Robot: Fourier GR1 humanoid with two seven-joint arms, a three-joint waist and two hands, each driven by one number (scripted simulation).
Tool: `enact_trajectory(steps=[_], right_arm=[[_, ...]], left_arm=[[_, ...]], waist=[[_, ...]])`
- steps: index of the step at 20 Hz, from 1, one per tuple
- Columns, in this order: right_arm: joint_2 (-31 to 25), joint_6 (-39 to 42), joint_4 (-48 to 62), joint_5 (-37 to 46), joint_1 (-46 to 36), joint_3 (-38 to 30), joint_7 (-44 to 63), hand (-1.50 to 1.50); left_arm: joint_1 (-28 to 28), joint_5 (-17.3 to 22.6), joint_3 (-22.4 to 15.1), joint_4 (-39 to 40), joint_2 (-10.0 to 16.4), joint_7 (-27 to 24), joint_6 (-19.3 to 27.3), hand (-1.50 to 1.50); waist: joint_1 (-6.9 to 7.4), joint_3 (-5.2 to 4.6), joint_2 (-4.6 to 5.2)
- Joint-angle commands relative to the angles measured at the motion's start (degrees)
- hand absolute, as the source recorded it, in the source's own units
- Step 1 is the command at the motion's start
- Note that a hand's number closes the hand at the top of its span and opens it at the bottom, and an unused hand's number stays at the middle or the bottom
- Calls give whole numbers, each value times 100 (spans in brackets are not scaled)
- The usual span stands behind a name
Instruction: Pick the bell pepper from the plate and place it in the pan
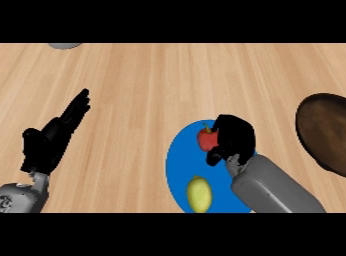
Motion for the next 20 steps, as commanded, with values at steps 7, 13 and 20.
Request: enact_trajectory(steps=[7,13,20], right_arm=[[-214,-467,-1812,2988,42,288,1375,150],[-107,-439,-2598,3738,725,-415,1347,150],[63,-1377,-3096,4090,1752,-1311,588,150]], left_arm=[[328,10,59,46,-13,-274,-121,0],[262,-147,-56,-210,-164,35,61,0],[-185,-47,134,-133,-116,266,-103,0]], waist=[[-93,7,-13],[-61,20,27],[-46,29,75]])
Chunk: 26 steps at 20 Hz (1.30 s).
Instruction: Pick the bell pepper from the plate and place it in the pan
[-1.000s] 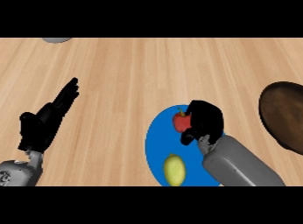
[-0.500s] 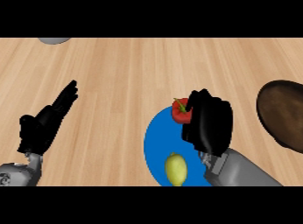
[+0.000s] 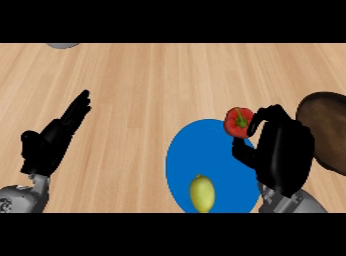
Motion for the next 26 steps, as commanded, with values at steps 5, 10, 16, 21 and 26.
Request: enact_trajectory(steps=[5,10,16,21,26], right_arm=[[-323,-1478,540,-714,725,-1706,-829,150],[-732,-2171,1406,-1075,973,-2578,-1631,150],[-874,-3145,2842,-1760,993,-3150,-2974,150],[-1017,-3238,4023,-2429,337,-3614,-4045,150],[-1421,-3040,4870,-3142,-183,-4134,-4914,150]], left_arm=[[-17,-192,-36,271,-179,-279,-100,0],[-207,-185,84,170,-199,-57,-181,0],[-246,-276,192,61,-311,139,-251,0],[-217,-520,246,109,-517,198,-292,0],[48,-749,244,286,-687,-302,-386,0]], waist=[[126,3,54],[150,5,53],[162,4,50],[174,1,47],[173,0,49]])
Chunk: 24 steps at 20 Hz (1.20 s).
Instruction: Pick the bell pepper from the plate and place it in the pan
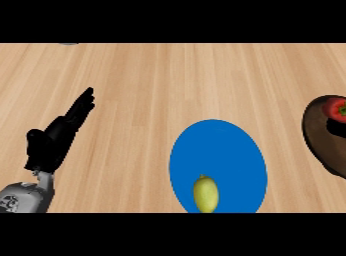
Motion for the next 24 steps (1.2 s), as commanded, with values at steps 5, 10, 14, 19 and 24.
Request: enact_trajectory(steps=[5,10,14,19,24], right_arm=[[-394,-70,1218,-914,-240,-705,-1640,150],[-484,1088,2647,-1234,-736,-973,-942,-150],[-580,804,3724,-1800,-1112,-1576,-2461,-150],[-574,924,3681,-2511,-1619,-2213,-3174,-150],[-531,1089,3505,-3586,-1323,-3176,-4586,-150]], left_arm=[[20,-311,140,275,-296,-186,-159,0],[-168,-123,158,78,-215,186,-199,0],[50,-75,226,-117,-172,-8,-355,0],[-174,-163,123,-178,-241,227,-302,0],[37,-151,150,-150,-318,114,-268,0]], waist=[[-26,-4,-4],[49,6,29],[117,16,44],[185,37,76],[90,36,49]])
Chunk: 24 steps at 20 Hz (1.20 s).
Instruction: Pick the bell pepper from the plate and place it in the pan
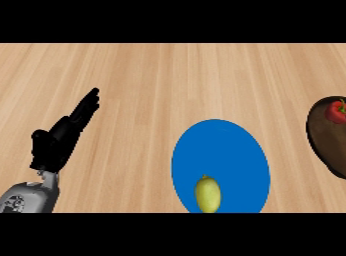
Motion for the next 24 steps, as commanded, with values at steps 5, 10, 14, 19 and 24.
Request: enact_trajectory(steps=[5,10,14,19,24], right_arm=[[-183,1455,326,-1415,230,-1093,-1427,-150],[-446,2461,547,-1739,1000,-1254,-2327,-150],[81,2699,-38,-2031,1663,-1271,-3113,-150],[577,2785,-917,-2308,2435,-1059,-3172,-150],[907,3011,-1317,-2575,2912,-895,-3357,-150]], left_arm=[[-73,-55,26,45,-145,125,69,0],[110,-48,209,-122,70,61,-137,0],[119,-177,254,114,-93,-111,-29,0],[282,-188,371,-202,-46,56,-215,0],[-47,-130,436,-383,-195,589,-300,0]], waist=[[-72,-16,-35],[-87,-23,-56],[-189,-38,-80],[-171,-43,-86],[-171,-41,-82]])
